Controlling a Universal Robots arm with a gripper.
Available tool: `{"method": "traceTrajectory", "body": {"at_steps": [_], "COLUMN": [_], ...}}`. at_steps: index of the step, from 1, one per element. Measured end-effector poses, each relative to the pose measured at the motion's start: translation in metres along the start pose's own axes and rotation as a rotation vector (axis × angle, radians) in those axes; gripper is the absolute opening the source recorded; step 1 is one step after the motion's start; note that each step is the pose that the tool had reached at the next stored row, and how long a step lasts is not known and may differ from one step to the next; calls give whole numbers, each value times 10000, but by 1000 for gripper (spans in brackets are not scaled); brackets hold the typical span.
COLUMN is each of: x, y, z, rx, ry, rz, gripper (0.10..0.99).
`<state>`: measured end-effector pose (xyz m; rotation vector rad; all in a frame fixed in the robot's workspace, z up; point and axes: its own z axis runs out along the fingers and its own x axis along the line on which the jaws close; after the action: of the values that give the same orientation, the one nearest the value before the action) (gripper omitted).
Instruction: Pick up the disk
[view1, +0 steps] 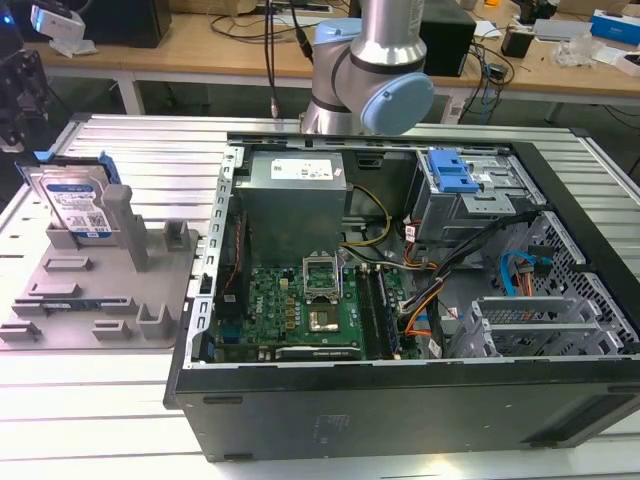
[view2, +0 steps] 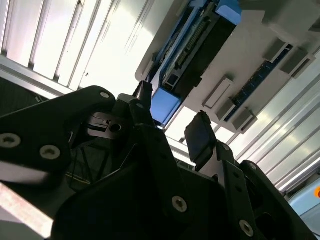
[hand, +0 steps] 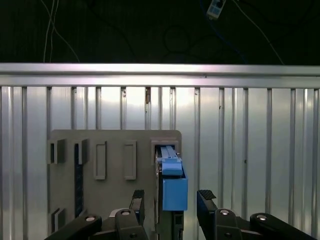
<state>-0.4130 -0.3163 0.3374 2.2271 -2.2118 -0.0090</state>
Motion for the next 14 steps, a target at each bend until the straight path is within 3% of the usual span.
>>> {"method": "traceTrajectory", "body": {"at_steps": [14], "x": [-3], "y": [44], "z": [218], "rx": [-1], "ry": [-1], "rz": [0], "gripper": [541]}}
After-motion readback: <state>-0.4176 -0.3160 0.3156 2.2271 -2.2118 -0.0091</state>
